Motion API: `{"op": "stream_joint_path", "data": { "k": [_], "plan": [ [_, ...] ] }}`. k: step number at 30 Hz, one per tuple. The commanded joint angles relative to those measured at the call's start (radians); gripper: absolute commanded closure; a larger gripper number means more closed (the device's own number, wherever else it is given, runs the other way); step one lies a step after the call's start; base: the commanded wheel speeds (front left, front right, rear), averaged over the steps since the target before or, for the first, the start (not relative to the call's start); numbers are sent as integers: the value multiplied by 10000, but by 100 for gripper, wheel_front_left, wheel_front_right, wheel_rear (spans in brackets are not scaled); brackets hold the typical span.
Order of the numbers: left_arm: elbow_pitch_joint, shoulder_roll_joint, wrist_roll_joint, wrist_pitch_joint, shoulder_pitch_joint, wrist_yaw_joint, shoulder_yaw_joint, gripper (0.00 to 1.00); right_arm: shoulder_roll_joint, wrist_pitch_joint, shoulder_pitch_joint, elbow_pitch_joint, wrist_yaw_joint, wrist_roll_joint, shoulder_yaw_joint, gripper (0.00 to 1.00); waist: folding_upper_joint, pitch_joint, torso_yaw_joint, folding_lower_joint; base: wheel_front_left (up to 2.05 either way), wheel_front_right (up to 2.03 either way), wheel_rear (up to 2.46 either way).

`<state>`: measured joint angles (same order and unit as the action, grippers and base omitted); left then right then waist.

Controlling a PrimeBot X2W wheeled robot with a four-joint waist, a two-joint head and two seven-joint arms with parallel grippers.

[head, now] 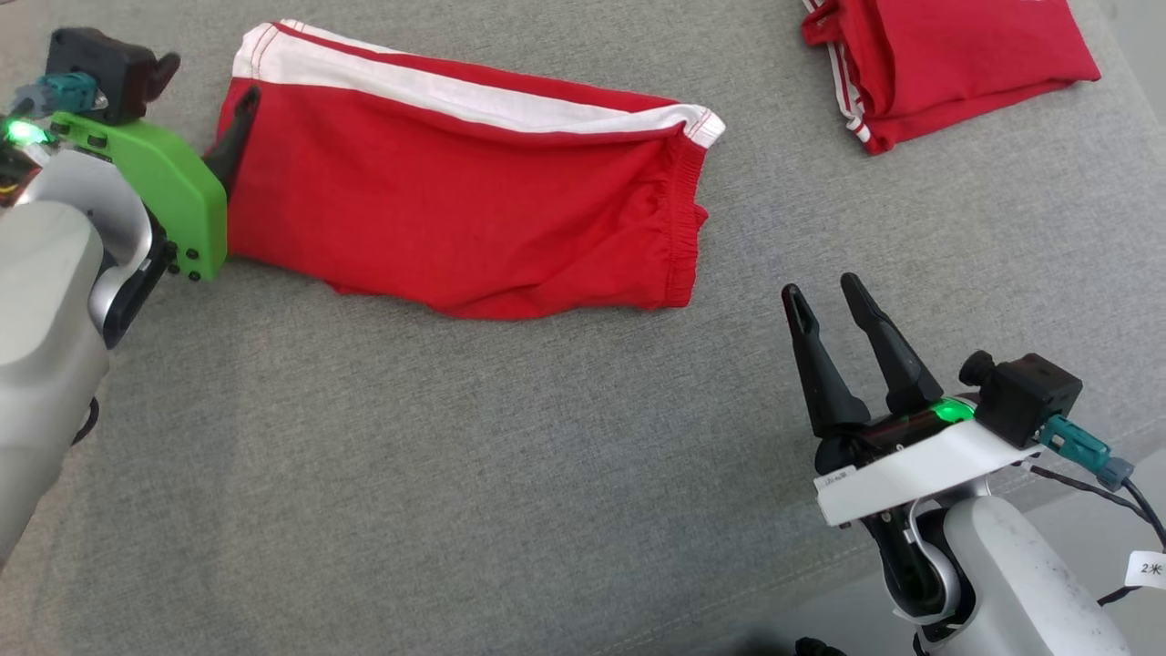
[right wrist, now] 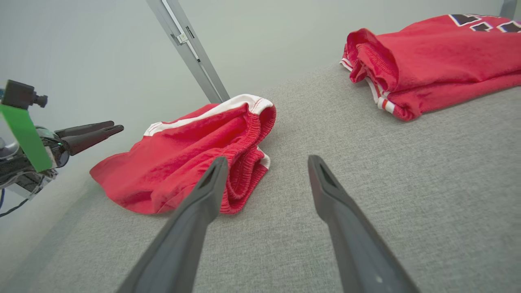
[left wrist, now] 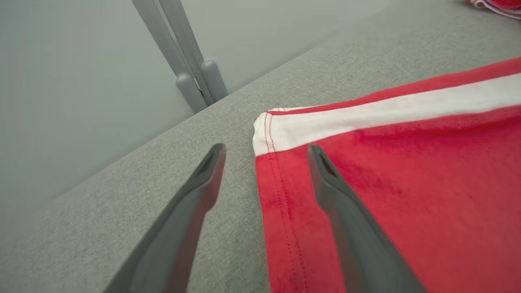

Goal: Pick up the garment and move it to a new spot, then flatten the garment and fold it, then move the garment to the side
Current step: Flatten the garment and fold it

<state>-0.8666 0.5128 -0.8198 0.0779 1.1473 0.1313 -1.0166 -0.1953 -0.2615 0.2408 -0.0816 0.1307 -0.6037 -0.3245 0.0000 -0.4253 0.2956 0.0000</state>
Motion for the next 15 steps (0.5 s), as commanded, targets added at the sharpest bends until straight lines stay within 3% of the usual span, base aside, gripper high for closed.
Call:
{"op": "stream_joint_path", "data": {
  "k": [1,8,15],
  "plan": [
    [127,250,-351,-324,-174,-16,-199,0,71,-45,-30,62,-4,87,-9,0,0,-17,119,0,0,0,0],
    [517,868,-1610,-1671,-471,-16,-985,0,161,-46,14,-52,-4,65,-4,0,0,4,318,0,0,0,0],
    [765,927,-2683,-2387,-658,-16,-1330,0,195,-46,48,-198,-4,9,25,0,0,-19,343,0,0,0,0]
  ]
}}
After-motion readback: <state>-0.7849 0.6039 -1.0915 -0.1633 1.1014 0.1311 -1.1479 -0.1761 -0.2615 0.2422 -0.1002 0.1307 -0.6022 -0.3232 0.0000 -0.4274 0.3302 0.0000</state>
